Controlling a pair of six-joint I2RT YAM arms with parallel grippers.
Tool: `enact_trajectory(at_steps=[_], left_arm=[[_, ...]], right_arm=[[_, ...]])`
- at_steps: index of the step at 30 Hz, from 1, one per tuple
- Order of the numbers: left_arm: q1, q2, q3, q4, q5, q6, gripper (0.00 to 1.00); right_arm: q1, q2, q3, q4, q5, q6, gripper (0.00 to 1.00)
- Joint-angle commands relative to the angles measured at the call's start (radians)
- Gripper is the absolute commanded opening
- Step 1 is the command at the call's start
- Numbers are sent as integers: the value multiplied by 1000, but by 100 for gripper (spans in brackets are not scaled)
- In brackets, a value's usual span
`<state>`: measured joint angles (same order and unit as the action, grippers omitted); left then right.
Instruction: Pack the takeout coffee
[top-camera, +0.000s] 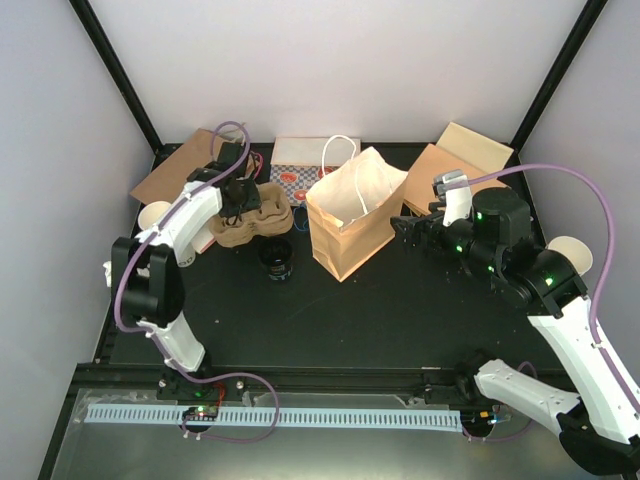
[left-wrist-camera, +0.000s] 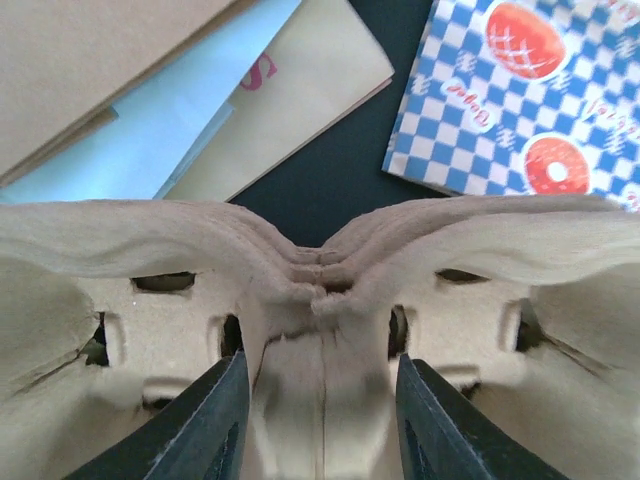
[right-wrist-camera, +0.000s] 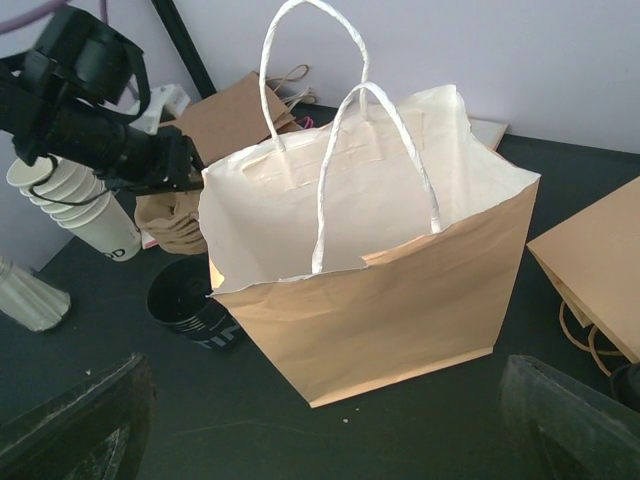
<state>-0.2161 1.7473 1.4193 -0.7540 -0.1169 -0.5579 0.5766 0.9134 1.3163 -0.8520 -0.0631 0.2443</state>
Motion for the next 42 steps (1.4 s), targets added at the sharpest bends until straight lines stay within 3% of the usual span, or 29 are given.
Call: enact_trajectory(at_steps=[1, 10, 15, 18, 28, 32, 42], left_arm=[[7, -89, 27, -15, -11, -1, 42], [7, -102, 19, -15, -4, 10, 44], [7, -51, 24, -6, 21, 23, 73], [7, -23, 23, 5, 28, 34, 77], [4, 40, 16, 16, 8, 42, 67], [3, 31, 11, 9, 2, 45, 53], [3, -73, -13, 3, -7, 50, 33]], right_arm=[[2, -7, -5, 25, -13, -8, 96], [3, -6, -7, 30, -22, -6, 96], [2, -4, -6, 30, -27, -6, 97], [2, -2, -6, 30, -29, -6, 97], [2, 5, -2, 33, -35, -5, 97], [2, 7, -4, 33, -37, -4, 97], [2, 6, -12, 39, -40, 1, 97]])
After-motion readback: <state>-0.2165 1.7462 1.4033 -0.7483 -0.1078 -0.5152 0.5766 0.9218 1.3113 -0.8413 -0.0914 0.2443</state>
